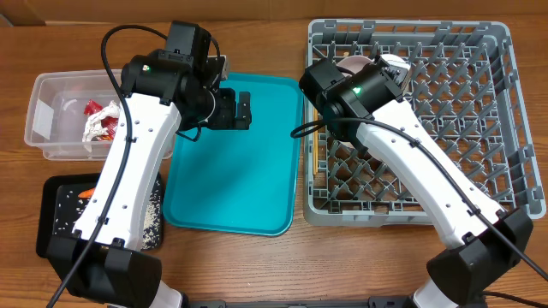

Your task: Sort waste into correct bins and load items into the dishwasher

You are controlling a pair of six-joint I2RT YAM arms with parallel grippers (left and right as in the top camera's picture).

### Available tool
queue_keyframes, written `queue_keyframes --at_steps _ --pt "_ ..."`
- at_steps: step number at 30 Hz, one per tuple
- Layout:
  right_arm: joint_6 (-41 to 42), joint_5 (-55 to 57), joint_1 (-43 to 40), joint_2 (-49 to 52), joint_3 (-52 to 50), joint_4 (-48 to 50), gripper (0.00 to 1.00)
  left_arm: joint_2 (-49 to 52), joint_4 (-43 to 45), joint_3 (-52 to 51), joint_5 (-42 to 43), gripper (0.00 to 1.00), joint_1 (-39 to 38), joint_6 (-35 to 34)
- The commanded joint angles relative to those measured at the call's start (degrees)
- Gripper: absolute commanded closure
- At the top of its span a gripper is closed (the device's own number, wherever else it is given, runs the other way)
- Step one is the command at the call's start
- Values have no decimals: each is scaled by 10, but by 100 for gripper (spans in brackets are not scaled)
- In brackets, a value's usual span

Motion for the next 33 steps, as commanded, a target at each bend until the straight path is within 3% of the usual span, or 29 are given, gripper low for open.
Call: queue_keyframes --at_steps 1,12,33 --pt "11 25 7 8 9 -7 96 5 2 -4 -3 0 -1 9" --pt "12 34 23 76 9 -30 96 5 0 -4 -3 0 -1 12" --pt "9 -41 30 79 9 -19 96 5 -1 -4 -16 0 -1 16"
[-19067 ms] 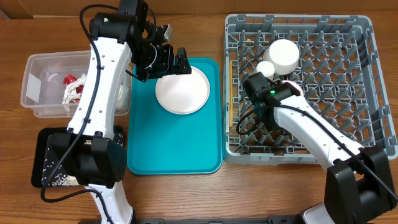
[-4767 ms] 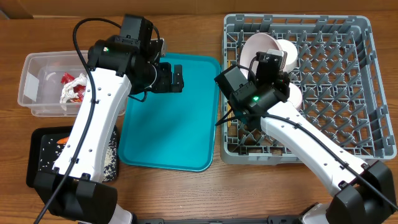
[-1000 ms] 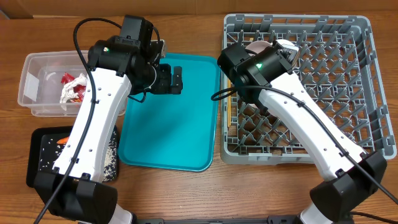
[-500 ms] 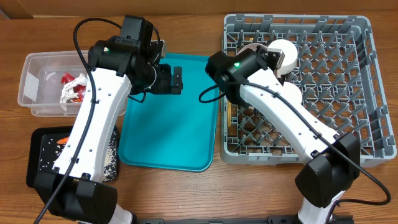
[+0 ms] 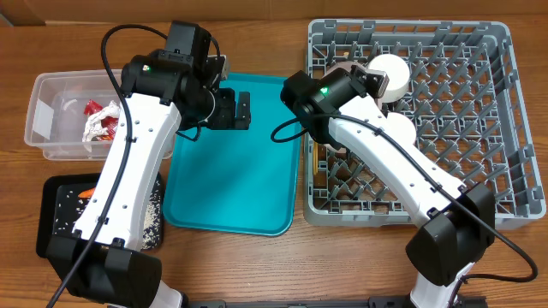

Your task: Sort waste into correct bins and load items into the dishwasher

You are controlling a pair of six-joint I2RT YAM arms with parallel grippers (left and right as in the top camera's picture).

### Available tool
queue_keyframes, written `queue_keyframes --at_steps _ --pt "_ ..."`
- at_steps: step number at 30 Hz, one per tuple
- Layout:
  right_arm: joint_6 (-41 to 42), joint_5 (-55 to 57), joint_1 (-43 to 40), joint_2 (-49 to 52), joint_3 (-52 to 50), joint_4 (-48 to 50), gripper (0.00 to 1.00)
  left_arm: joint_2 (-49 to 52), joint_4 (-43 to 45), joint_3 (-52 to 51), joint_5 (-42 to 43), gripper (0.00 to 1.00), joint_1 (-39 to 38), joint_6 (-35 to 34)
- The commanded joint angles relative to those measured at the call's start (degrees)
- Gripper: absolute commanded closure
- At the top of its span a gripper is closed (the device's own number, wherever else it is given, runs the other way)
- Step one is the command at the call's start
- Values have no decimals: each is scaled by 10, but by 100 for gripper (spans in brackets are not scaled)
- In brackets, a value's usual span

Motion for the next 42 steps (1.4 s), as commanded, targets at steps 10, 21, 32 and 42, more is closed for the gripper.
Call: queue_keyframes --at_steps 10,21,32,42 --pt "-78 -62 4 7 13 22 48 5 -1 -4 -11 0 -1 13" --pt "-144 -114 1 5 166 28 42 5 -9 -4 -11 0 -1 13" --pt "-241 -304 -122 -27 220 8 36 5 -21 -4 -12 0 0 13" --pt "-329 -465 -261 -27 173 21 36 5 -22 -4 -11 0 -1 13"
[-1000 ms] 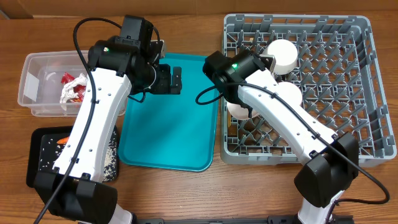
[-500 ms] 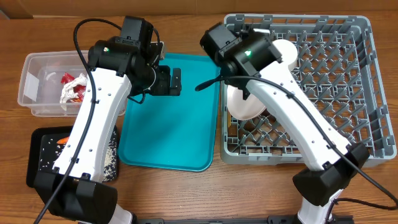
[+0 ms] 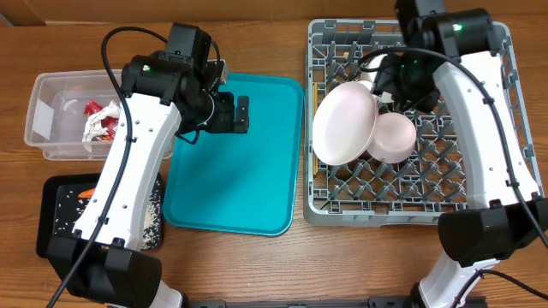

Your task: Sort waste into correct bins and load items into the dishwasher

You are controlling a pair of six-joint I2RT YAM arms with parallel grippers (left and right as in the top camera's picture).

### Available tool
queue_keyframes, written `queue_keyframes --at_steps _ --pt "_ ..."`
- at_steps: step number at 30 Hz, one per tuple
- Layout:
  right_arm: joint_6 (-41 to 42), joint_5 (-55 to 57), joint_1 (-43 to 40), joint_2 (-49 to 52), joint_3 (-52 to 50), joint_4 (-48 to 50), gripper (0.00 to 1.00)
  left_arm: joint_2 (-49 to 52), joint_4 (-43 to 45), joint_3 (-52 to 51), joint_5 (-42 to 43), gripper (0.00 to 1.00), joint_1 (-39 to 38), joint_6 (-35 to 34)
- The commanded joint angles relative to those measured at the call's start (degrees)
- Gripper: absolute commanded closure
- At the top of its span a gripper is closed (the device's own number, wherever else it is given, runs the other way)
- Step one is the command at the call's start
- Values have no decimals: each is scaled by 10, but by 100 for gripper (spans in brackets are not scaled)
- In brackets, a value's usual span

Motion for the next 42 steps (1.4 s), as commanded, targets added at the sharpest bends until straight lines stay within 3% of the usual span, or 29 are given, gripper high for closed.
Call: queue_keyframes --at_steps 1,6,19,22,27,33,42 --pt "-42 -53 -8 -24 -21 4 36 5 -1 -3 -5 0 -1 13" --pt "-95 -110 -7 -24 -54 14 36 5 0 -3 -5 0 -1 12" --pt "-96 -113 -7 -24 -128 52 37 5 -2 -3 -5 0 -1 10" --pt "-96 -113 -7 -24 -140 61 45 5 -2 -3 -5 0 -1 10" --pt "-96 -129 -7 -24 -148 66 96 5 -1 -3 -5 0 -1 8" --pt "-96 -122 -5 -24 -105 62 96 5 1 -3 -5 0 -1 6" --pt "-91 1 63 -24 -81 43 96 5 5 -3 -5 0 -1 1"
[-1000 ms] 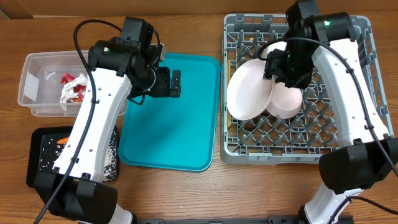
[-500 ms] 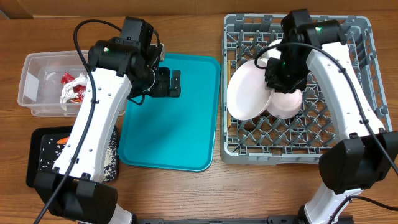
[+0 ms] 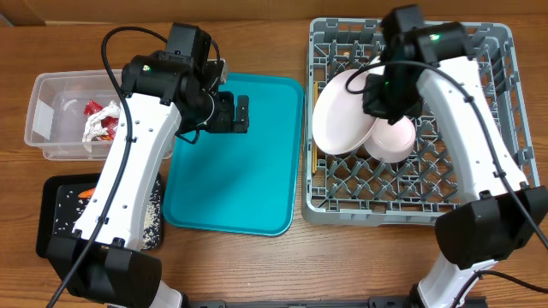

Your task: Sort waste into correct bins and load items into the dishwasher

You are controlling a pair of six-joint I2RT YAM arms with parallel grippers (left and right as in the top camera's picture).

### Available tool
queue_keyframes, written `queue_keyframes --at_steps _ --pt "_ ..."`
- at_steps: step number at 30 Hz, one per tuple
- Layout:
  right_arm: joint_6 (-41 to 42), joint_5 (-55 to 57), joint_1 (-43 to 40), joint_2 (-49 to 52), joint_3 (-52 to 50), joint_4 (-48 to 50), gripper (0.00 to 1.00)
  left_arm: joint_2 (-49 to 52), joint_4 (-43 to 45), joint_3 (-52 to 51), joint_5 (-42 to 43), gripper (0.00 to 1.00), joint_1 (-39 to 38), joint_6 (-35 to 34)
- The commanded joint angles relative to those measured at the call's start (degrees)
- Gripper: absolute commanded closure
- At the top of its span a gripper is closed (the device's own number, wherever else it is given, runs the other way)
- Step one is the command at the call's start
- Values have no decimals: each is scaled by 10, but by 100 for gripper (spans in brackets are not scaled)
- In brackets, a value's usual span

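Observation:
A pink plate (image 3: 338, 120) leans on edge in the left part of the grey dish rack (image 3: 479, 184). Behind it on the right rests a pink bowl (image 3: 396, 141). My right gripper (image 3: 379, 96) hangs over the plate's upper right rim and the bowl, and its fingers are hidden under the wrist. Over the back of the teal tray (image 3: 231, 184), my left gripper (image 3: 234, 113) stands open with nothing in it. The tray is bare.
A clear plastic bin (image 3: 43, 103) at the far left holds a red-and-white wrapper (image 3: 101, 120). In front of it is a black tray (image 3: 53, 235) with crumbs and an orange scrap. The left arm spans from the front left to the teal tray.
My right wrist has moved from the rack's back edge a little forward and left, over the plate's rim and the bowl. Plate, bowl and left arm are where they were.
My right arm first reached from the front over the rack's back left corner. Then a white cup showed at the rack's back, beside its gripper. Then the arm stood at the back right, with plate and bowl leaning in the rack. Now it hangs over them.

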Motion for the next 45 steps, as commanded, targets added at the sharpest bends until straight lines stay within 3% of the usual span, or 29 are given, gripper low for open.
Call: queue_keyframes --at_steps 1,11,21,24,30,39,40,43,45 --pt "3 47 42 -21 16 -2 96 5 4 -3 -3 0 -1 -1" --pt "57 207 145 -21 16 -4 96 5 5 -3 -3 0 -1 -2" --pt "76 218 197 -21 16 15 96 5 4 -3 -3 0 -1 -2" --pt "79 216 203 -21 15 18 84 5 5 -3 -4 0 -1 -2" --pt "102 192 203 -21 15 22 74 5 4 -3 -4 0 -1 -2" --pt "102 184 189 -21 33 27 49 5 2 -3 -4 0 -1 -2" --pt "102 184 184 -21 42 25 43 5 1 -3 -5 0 -1 -1" --pt "102 184 165 -21 80 12 14 5 0 -3 -6 0 -1 -2" --pt "102 184 154 -21 105 -1 10 5 0 -3 -5 0 -1 -2"
